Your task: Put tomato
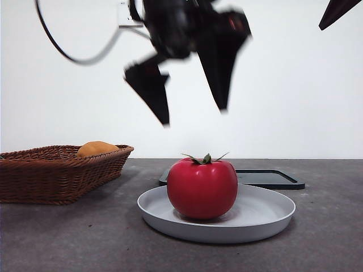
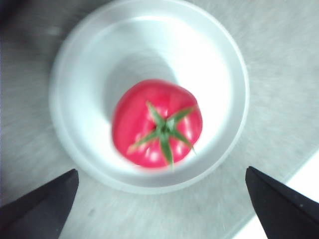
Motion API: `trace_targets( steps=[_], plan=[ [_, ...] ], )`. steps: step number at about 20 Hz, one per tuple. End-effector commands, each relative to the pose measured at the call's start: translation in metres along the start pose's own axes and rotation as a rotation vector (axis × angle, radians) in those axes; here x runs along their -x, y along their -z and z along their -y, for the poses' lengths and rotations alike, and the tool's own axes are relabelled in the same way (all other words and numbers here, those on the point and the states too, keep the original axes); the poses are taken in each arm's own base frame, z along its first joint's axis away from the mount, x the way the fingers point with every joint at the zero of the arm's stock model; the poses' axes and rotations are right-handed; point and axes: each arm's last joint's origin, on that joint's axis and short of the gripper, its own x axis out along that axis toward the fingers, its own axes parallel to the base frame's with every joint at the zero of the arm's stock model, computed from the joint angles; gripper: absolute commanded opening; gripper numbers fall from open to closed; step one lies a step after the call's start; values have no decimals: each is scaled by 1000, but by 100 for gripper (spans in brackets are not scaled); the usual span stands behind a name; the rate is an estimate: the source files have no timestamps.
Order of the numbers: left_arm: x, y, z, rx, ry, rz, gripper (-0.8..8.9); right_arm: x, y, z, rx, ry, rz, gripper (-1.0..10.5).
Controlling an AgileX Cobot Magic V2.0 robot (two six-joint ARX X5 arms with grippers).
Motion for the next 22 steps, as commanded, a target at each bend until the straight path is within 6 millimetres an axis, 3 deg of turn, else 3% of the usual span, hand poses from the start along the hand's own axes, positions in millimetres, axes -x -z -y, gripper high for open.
trace_targets(
  steps=[1,5,9,15,17,22],
  plan=[
    [28,6,-4,-1,-7,77,729,2,-6,-1,16,-3,22,638],
    [71,46,-16,23,-53,235,729,2,-6,-1,16,-3,22,638],
    [92,108,-26,54,-91,418,729,2,-6,-1,16,-3,22,638],
    [93,213,-17,73,-107,787,729,2,-6,-1,16,-3,22,638],
    [94,239,-13,56,-115,900,729,2,-6,-1,16,-3,22,638],
    [111,271,-11,159,-287,1029,729,2,-6,-1,16,-3,22,638]
  ],
)
